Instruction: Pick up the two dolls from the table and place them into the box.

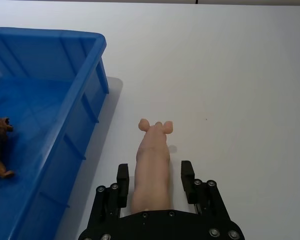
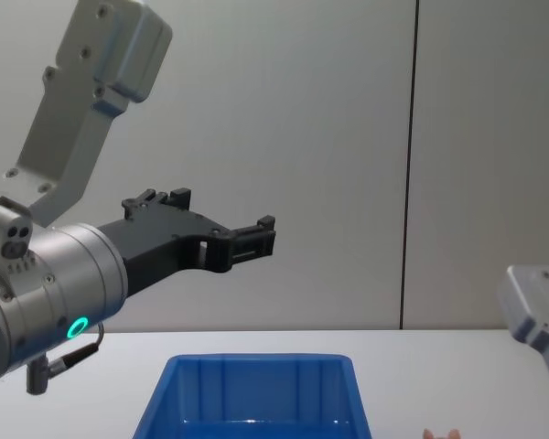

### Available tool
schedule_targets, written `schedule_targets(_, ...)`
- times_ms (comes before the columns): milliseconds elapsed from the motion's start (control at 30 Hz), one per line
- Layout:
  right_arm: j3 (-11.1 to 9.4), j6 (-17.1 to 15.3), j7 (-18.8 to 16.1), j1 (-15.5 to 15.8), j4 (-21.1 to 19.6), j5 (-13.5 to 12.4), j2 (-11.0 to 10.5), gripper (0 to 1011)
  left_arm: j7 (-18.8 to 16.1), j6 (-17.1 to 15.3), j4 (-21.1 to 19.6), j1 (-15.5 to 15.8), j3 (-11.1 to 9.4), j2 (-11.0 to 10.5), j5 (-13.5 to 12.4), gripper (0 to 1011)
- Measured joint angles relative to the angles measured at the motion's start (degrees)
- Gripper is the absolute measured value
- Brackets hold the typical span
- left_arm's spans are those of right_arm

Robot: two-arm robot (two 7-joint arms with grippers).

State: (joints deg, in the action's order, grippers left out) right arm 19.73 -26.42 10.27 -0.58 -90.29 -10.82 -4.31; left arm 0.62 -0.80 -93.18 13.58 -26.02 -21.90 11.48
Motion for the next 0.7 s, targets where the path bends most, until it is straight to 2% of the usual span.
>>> schedule_targets(33, -0.1, -0.06, -0.02, -0.03, 0.11, -0.09, 0.01, 623, 0.0, 0.0, 0.0, 0.0, 0.0, 0.0, 0.0, 1001)
schedule_targets(167, -0.31, -0.08, -0.23, -0.06, 0.18, -0.13, 0.02, 534, 0.0, 0.0, 0.0, 0.0, 0.0, 0.0, 0.0, 1001)
schedule_targets(267, -0.44, 0.21, -0.59, -0.07, 0.08, 0.08, -0.02, 406, 0.0, 0.0, 0.0, 0.0, 0.0, 0.0, 0.0, 1001)
schedule_targets(333, -0.49, 0.65, -0.99, -0.06, -0.22, 0.39, -0.08, 369, 0.0, 0.0, 0.0, 0.0, 0.0, 0.0, 0.0, 1001)
schedule_targets(700, -0.7, 3.75, -3.56, -0.17, -2.86, 2.84, -0.58, 361, 0.0, 0.0, 0.0, 0.0, 0.0, 0.0, 0.0, 1001)
